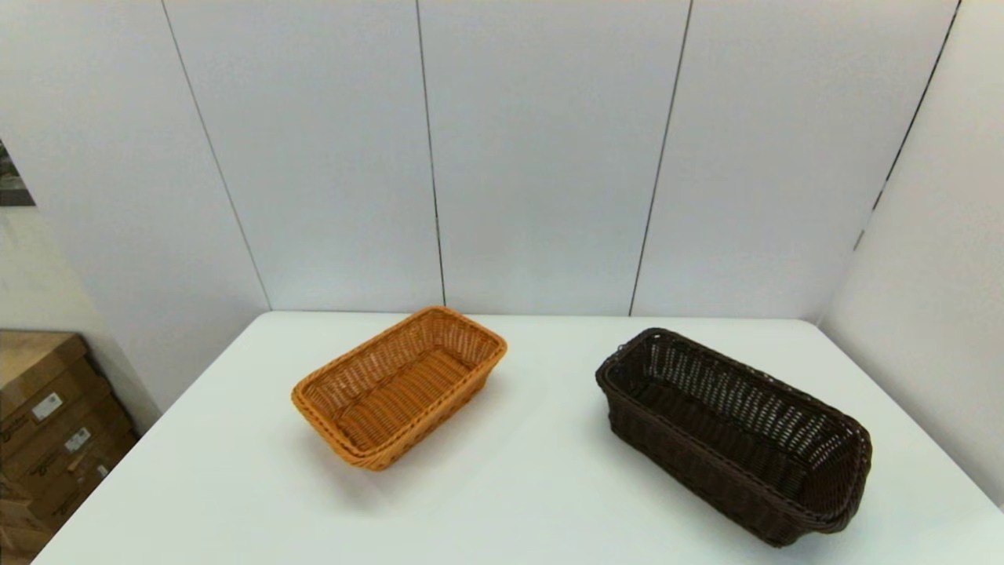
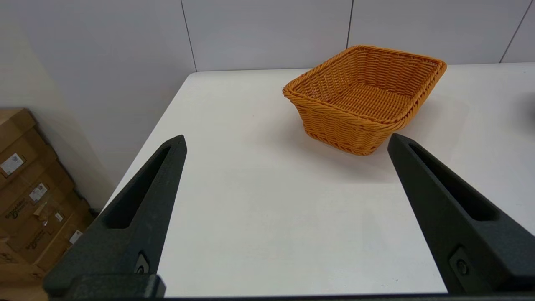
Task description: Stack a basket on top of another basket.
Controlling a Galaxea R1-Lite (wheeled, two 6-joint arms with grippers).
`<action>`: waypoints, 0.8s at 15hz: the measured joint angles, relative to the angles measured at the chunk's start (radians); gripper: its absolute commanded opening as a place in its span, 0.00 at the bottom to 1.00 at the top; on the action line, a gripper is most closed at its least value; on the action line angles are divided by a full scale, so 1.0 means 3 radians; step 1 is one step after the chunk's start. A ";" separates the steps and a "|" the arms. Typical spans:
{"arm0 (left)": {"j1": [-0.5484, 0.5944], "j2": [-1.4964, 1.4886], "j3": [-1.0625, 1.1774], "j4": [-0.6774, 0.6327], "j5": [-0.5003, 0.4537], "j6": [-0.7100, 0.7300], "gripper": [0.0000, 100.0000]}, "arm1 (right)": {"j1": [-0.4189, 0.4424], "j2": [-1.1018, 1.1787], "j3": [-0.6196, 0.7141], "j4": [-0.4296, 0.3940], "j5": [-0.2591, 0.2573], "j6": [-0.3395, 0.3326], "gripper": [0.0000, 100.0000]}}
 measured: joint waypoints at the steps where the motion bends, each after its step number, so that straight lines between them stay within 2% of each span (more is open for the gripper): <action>1: 0.0000 0.0000 0.0000 0.0000 -0.0001 0.0000 1.00 | 0.0000 0.0000 0.0000 -0.0001 0.0000 0.0004 1.00; 12: 0.0000 0.0000 0.0000 0.0001 -0.0004 0.0010 1.00 | -0.0001 0.0000 0.0000 -0.0007 -0.0001 0.0011 1.00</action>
